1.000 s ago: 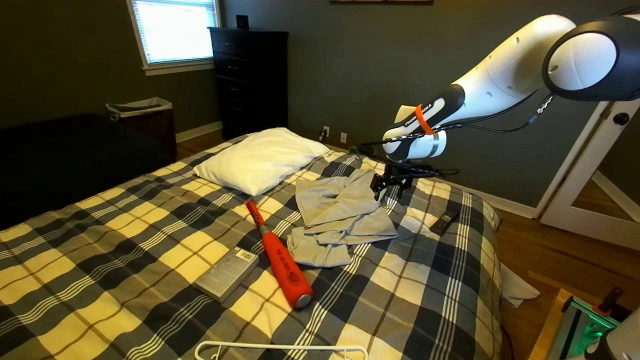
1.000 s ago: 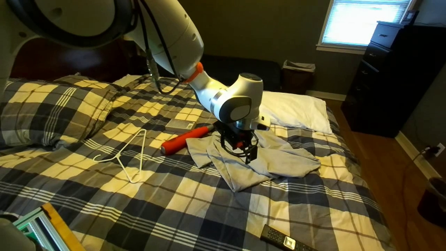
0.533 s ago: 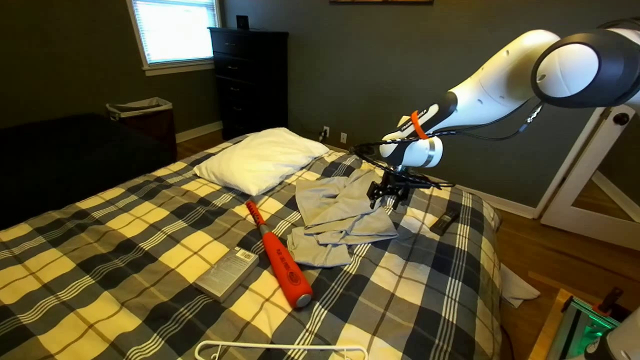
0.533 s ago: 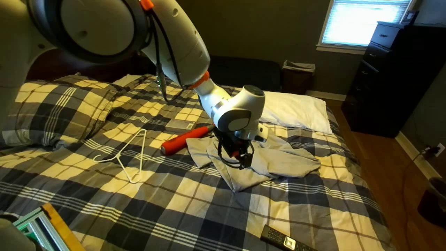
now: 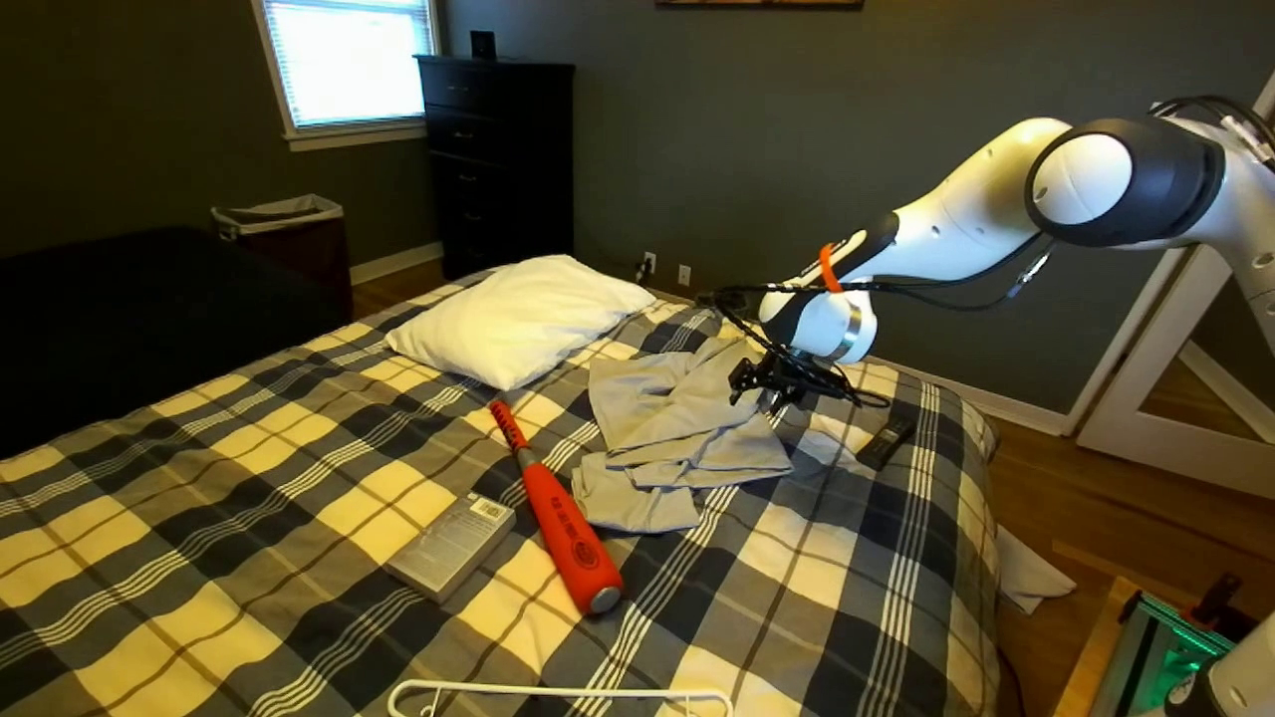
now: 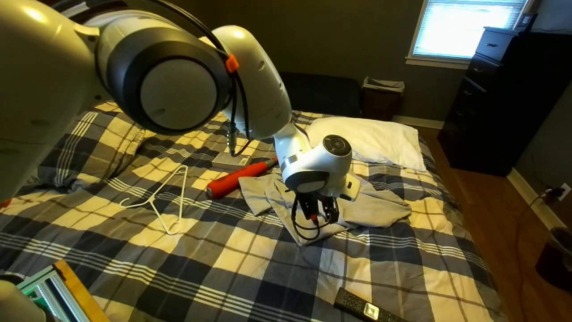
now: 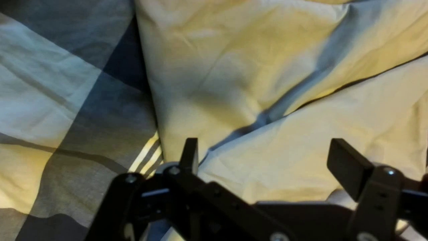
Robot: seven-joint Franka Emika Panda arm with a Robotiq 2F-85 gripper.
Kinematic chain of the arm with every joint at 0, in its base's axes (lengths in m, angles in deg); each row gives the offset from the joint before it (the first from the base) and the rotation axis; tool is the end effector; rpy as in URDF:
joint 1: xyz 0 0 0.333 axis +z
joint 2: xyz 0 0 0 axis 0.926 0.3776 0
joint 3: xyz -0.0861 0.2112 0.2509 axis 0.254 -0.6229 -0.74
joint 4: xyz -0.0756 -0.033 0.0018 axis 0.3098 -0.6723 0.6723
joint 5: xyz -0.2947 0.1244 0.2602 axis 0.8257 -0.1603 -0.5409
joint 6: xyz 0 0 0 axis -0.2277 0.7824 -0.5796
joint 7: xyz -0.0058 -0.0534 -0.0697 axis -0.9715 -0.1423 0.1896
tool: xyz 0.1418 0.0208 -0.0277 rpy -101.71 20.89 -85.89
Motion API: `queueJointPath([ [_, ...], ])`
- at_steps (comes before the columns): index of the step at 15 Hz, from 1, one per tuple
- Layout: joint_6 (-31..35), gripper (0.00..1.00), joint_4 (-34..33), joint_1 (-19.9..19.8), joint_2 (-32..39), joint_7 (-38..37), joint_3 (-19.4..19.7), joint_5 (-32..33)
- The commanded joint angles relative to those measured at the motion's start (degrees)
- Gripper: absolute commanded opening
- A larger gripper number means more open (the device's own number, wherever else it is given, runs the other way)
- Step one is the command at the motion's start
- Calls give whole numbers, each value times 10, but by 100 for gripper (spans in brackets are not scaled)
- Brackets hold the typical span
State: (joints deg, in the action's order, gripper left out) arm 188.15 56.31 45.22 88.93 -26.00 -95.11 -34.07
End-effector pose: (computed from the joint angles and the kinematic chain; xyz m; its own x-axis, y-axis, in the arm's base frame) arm 0.6729 -0.2069 0.0849 0.8019 -0.5732 0.1687 -0.5168 -0.8071 -0.2855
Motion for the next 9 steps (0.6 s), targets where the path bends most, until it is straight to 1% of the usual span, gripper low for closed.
queueJointPath([
  [1,19,86,-50,-25,49,20,-37,-10],
  [2,15,75,-64,-24,60,16,-39,-6],
  [3,11,69,-74,-24,68,14,-42,-5],
  [4,6,65,-83,-22,76,12,-43,-2],
  [5,-1,66,-93,-21,84,10,-45,-1],
  [7,-6,80,-108,-18,98,5,-44,2],
  [8,-8,89,-115,-16,104,2,-43,3],
  [9,-8,94,-120,-16,109,2,-43,3],
])
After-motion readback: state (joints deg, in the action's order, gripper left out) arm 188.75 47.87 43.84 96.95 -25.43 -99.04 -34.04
